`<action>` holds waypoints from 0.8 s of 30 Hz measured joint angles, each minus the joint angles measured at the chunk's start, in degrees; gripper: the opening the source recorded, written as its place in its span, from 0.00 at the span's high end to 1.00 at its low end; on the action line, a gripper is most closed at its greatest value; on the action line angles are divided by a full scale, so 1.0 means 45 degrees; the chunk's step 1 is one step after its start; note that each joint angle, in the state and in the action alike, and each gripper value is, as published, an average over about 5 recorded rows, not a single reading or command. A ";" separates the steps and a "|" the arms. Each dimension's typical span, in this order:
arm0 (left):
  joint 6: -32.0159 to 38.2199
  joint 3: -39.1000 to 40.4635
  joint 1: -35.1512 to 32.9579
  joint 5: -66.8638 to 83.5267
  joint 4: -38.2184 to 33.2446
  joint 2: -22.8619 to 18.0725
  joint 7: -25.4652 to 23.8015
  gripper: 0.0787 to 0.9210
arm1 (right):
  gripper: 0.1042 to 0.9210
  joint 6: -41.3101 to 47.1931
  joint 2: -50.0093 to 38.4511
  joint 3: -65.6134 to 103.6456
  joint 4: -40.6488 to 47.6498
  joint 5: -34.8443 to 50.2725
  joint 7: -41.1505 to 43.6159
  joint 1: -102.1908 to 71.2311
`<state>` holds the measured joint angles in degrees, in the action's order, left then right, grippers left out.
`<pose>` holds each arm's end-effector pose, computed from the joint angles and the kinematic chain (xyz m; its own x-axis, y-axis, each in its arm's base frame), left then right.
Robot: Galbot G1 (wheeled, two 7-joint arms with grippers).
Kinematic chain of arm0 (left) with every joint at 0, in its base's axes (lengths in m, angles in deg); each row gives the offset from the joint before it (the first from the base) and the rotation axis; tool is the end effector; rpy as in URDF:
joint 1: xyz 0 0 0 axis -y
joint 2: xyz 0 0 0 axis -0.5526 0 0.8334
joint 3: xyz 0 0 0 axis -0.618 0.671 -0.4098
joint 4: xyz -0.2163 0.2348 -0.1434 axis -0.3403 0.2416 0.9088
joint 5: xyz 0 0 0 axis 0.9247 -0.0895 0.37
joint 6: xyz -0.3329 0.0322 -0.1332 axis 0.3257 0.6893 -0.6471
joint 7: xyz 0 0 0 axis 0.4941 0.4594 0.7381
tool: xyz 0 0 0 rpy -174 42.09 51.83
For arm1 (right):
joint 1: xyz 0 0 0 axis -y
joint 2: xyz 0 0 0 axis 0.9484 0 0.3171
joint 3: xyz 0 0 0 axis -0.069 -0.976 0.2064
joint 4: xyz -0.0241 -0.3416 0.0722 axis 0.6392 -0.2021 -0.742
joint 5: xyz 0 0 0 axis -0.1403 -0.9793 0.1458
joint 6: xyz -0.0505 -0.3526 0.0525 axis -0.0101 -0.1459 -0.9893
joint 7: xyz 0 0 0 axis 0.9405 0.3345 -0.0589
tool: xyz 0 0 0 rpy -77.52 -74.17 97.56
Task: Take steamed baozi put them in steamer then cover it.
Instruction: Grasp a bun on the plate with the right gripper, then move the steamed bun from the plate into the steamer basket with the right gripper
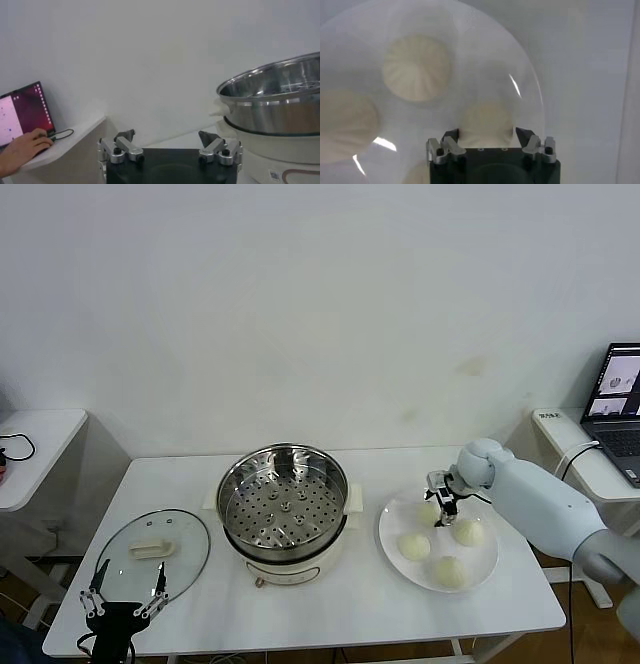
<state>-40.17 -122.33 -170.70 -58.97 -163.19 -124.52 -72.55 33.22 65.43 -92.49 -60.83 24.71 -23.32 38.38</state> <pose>0.1039 0.0998 -0.2962 -0.9844 -0.1571 0.0788 -0.1197 0.9278 0.3534 0.5649 -0.1113 -0.2519 -0.2408 -0.0942 0.9660 -0.9536 -0.1622 -0.2535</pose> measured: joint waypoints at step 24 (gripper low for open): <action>0.0000 0.0162 0.0074 0.0091 -0.0079 0.0105 -0.0035 0.12 | 0.45 0.0212 -0.0984 -0.0897 -0.1444 0.1242 0.0040 0.1395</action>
<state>-40.17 -121.60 -170.37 -58.56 -163.54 -124.05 -72.71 34.17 61.00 -96.52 -67.33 30.30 -23.14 44.66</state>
